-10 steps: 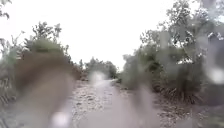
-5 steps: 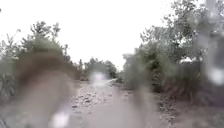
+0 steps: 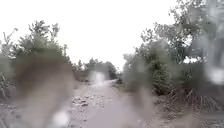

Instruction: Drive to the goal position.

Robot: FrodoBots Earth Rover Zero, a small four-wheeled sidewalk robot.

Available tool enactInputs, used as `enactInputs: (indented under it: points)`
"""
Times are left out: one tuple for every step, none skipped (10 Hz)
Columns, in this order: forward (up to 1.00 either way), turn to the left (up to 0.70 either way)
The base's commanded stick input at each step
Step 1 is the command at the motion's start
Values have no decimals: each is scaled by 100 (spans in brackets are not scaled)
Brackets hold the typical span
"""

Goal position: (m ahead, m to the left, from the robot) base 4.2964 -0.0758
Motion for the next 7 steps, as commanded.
enactInputs:
  points:
    - [45,0]
    - [45,0]
    - [45,0]
    - [45,0]
    - [45,0]
    - [45,0]
    - [45,0]
